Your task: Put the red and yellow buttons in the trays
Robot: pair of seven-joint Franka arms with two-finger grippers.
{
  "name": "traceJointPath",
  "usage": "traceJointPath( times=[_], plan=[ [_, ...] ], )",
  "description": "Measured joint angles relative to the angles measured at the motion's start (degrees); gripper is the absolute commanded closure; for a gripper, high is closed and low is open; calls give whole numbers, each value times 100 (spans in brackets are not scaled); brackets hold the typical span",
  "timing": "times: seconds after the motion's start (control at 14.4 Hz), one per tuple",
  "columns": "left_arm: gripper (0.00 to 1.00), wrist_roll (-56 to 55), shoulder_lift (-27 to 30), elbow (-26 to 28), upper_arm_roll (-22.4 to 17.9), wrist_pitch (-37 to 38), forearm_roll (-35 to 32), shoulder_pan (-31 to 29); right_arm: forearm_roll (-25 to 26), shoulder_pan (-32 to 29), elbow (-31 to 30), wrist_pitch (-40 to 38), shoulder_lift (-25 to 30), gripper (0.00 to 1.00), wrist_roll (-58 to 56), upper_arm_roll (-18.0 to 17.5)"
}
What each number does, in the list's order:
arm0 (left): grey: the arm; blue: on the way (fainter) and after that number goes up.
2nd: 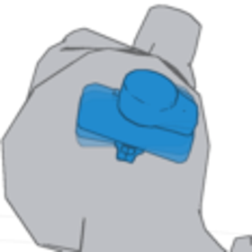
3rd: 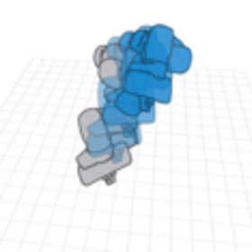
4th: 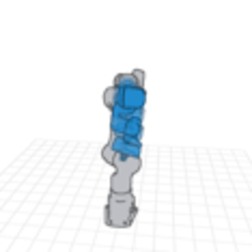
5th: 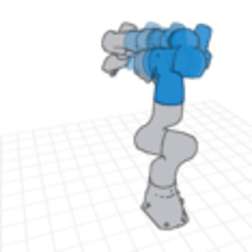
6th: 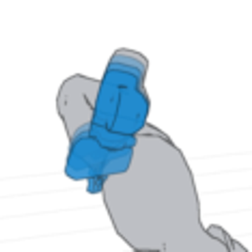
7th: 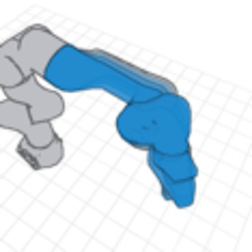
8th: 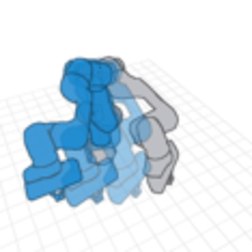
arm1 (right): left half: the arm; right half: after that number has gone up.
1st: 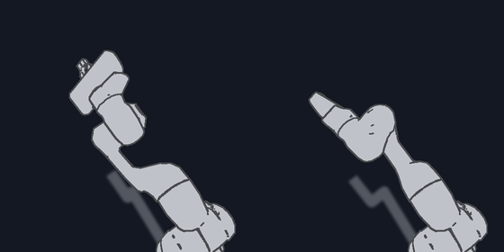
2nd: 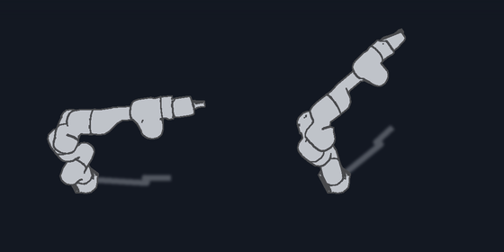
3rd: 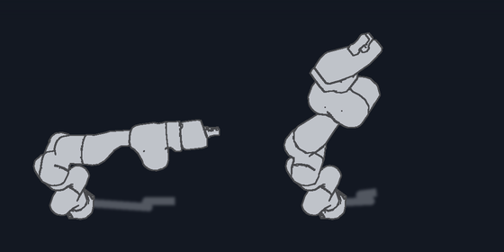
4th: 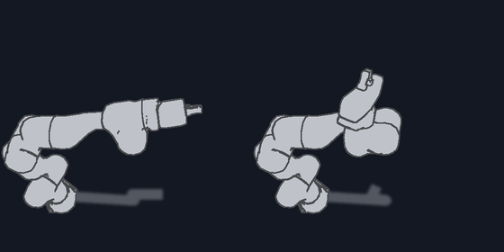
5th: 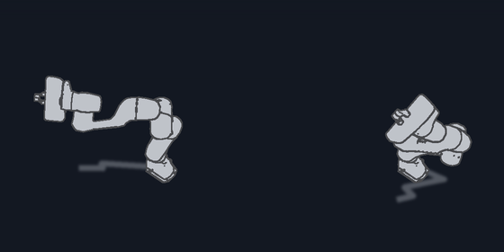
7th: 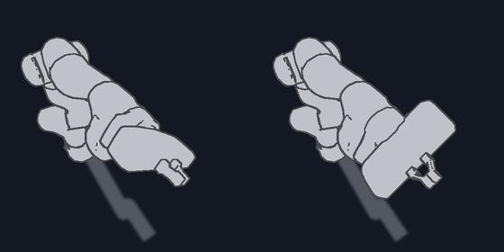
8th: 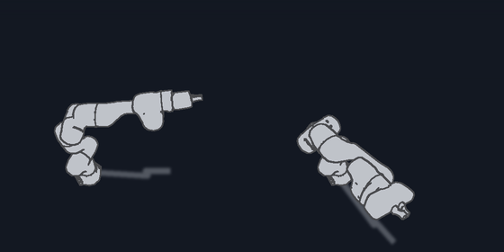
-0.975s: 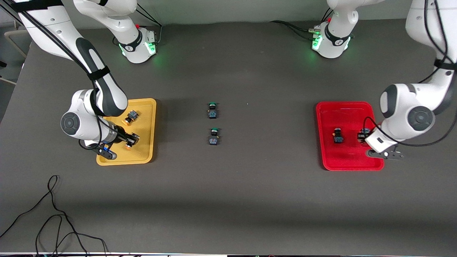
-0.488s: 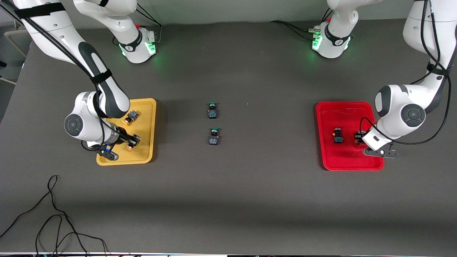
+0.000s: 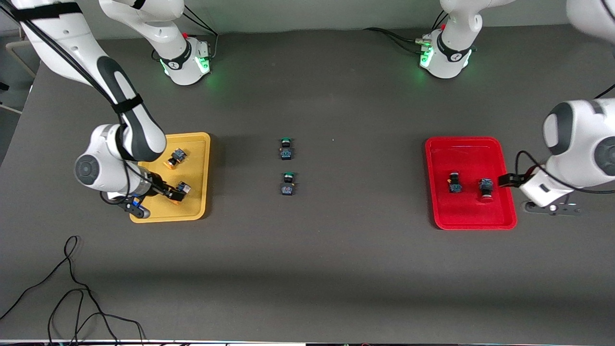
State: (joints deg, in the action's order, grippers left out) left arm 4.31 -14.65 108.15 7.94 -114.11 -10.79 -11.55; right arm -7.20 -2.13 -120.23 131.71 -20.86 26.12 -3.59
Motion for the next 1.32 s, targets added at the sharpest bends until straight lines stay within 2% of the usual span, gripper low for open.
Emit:
traceJointPath(
  times=[0.14,0.35,0.63,0.84,1.04,1.32],
  plan=[
    [0,3,134,-403,85,675,59,3,0,-2,387,-750,386,0,-24,84],
    [0,69,455,-835,176,1462,426,8,0,-13,743,-1446,1123,0,-134,144],
    [0,142,1169,-957,200,2110,850,53,0,-78,789,-2055,2269,0,-959,164],
    [0,144,1453,-955,179,2234,997,281,259,-91,772,-2403,2981,0,-1371,162],
    [0,93,1468,-1002,-92,2239,1012,832,350,-92,730,-2565,3352,0,-2007,162],
    [0,-204,1260,-1319,-267,2260,1013,1185,425,-92,713,-2829,3389,0,-2292,150]
  ],
)
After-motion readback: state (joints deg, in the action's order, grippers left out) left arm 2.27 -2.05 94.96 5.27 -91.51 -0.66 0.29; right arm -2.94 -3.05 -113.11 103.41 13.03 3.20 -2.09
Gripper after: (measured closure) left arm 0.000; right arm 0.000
